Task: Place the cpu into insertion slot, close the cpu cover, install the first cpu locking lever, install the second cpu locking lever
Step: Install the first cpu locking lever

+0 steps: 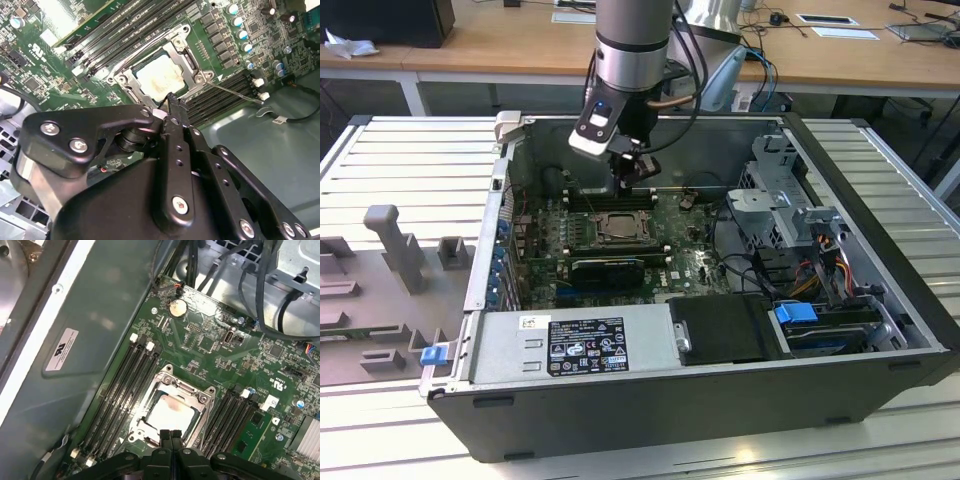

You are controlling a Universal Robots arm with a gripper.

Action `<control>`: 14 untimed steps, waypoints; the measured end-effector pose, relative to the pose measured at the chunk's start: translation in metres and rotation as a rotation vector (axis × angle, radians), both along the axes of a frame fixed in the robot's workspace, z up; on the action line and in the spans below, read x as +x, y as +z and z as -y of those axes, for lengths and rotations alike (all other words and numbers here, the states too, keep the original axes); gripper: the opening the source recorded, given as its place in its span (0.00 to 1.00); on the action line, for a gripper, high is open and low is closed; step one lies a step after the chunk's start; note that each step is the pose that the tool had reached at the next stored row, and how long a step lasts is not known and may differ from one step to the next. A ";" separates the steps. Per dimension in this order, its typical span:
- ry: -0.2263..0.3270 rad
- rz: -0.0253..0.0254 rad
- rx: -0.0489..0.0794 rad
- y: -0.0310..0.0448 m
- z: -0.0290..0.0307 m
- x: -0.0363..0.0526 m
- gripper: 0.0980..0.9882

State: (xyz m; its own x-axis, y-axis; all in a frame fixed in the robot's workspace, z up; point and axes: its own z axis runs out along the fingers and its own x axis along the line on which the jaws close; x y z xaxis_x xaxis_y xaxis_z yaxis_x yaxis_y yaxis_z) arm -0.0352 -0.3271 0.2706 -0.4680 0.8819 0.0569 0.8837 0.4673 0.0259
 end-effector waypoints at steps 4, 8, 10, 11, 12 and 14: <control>0.042 0.0000 0.000 0.0000 0.0000 0.0000 0.01; 0.077 0.0000 0.000 0.0000 0.0000 0.0000 0.01; 0.107 0.0000 0.000 0.0000 0.0000 0.0000 0.01; 0.116 0.0000 0.000 0.0000 0.0000 0.0000 0.01; 0.145 0.0000 0.000 0.0000 0.0000 0.0000 0.01; 0.167 0.0000 0.000 0.0000 0.0000 0.0000 0.01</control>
